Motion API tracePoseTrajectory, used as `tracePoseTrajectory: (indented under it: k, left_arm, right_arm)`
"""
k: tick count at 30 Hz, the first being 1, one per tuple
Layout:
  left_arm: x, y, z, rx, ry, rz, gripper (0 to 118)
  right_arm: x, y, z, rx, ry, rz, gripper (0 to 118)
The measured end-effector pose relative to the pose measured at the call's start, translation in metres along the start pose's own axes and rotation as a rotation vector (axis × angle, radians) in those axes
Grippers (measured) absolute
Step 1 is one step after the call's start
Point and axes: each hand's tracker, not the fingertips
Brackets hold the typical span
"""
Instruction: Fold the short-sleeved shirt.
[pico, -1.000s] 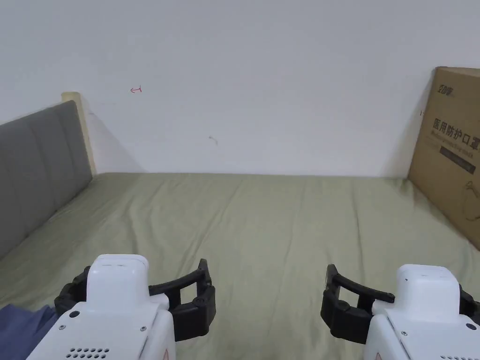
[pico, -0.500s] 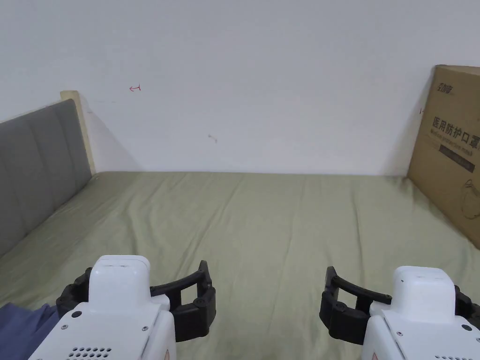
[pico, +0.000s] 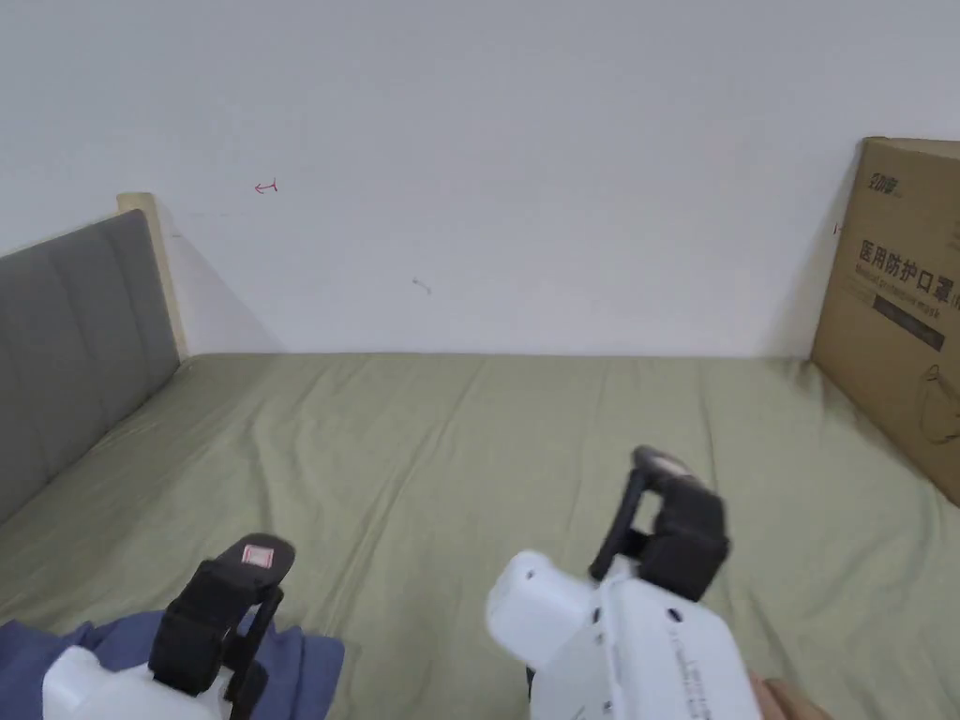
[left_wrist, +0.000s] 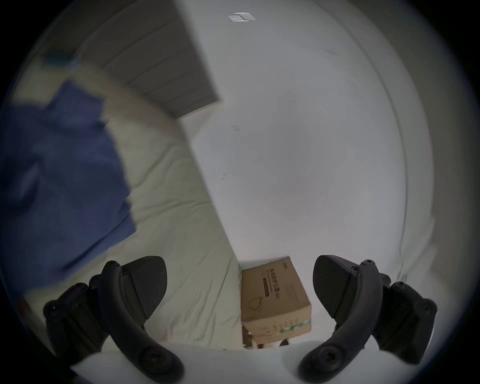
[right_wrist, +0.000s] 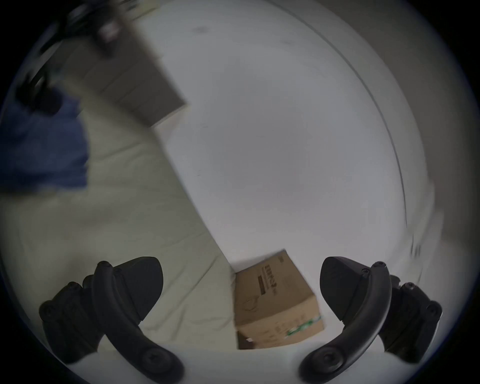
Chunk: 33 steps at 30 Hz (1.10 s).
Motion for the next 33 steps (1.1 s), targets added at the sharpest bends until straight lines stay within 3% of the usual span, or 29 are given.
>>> tracePoseTrajectory:
  k: [2, 3, 4, 6, 8, 11, 13, 14, 17, 19, 21, 24, 28, 29, 30, 31, 32, 33]
  left_arm:
    - [-0.007, -0.001, 0.000, 0.006, 0.046, -0.005, 114]
    - [-0.004, -0.001, 0.001, 0.008, 0.059, -0.034, 114]
    - [0.002, 0.001, 0.001, 0.018, 0.051, -0.097, 114]
    - [0.028, -0.001, 0.002, 0.034, 0.038, -0.271, 114]
    - [0.062, -0.002, 0.002, 0.062, 0.030, -0.507, 115]
    - [0.108, -0.019, 0.004, 0.105, 0.020, -0.911, 118]
    - [0.125, -0.040, 0.009, 0.148, 0.041, -1.210, 118]
    - [0.128, -0.052, 0.009, 0.155, 0.070, -1.349, 118]
    - [0.114, -0.074, 0.008, 0.130, 0.150, -1.551, 118]
    - [0.109, -0.075, 0.009, 0.115, 0.136, -1.484, 118]
    - [0.108, -0.067, 0.009, 0.067, 0.105, -1.366, 118]
    - [0.117, -0.063, 0.011, 0.092, 0.105, -1.348, 117]
    - [0.126, -0.059, 0.018, 0.145, 0.099, -1.394, 109]
    - [0.126, -0.060, 0.019, 0.151, 0.090, -1.399, 89]
    - [0.125, -0.060, 0.020, 0.155, 0.085, -1.400, 65]
    - [0.125, -0.061, 0.019, 0.147, 0.082, -1.406, 39]
    - [0.125, -0.062, 0.019, 0.137, 0.080, -1.403, 11]
    - [0.123, -0.062, 0.019, 0.133, 0.079, -1.391, 5]
  right_arm:
    - [-0.011, -0.002, -0.005, -0.010, 0.099, 0.044, 118]
    - [-0.011, -0.003, -0.007, -0.021, 0.124, 0.029, 118]
    - [-0.007, -0.004, -0.009, -0.025, 0.118, -0.047, 118]
    - [0.015, -0.010, -0.012, -0.053, 0.162, -0.308, 118]
    - [0.048, -0.020, -0.016, -0.079, 0.190, -0.669, 118]
    - [0.081, -0.050, -0.017, -0.056, 0.188, -1.123, 118]
    - [0.076, -0.073, -0.011, -0.078, 0.137, -1.321, 118]
    - [0.073, -0.085, -0.004, -0.057, 0.106, -1.378, 118]
    - [0.048, -0.095, 0.007, -0.118, 0.025, -1.322, 118]
    - [0.040, -0.091, 0.008, -0.126, 0.027, -1.245, 118]
    - [0.043, -0.087, 0.007, -0.125, 0.030, -1.247, 118]
    - [0.055, -0.081, 0.002, -0.101, 0.030, -1.243, 118]
    - [0.064, -0.076, 0.009, -0.074, -0.044, -1.195, 117]
    - [0.063, -0.075, 0.011, -0.072, -0.046, -1.193, 112]
    - [0.063, -0.074, 0.013, -0.076, -0.049, -1.188, 105]
    - [0.061, -0.072, 0.015, -0.078, -0.056, -1.181, 86]
    - [0.058, -0.071, 0.015, -0.081, -0.067, -1.175, 39]
    - [0.056, -0.070, 0.013, -0.099, -0.072, -1.170, 8]
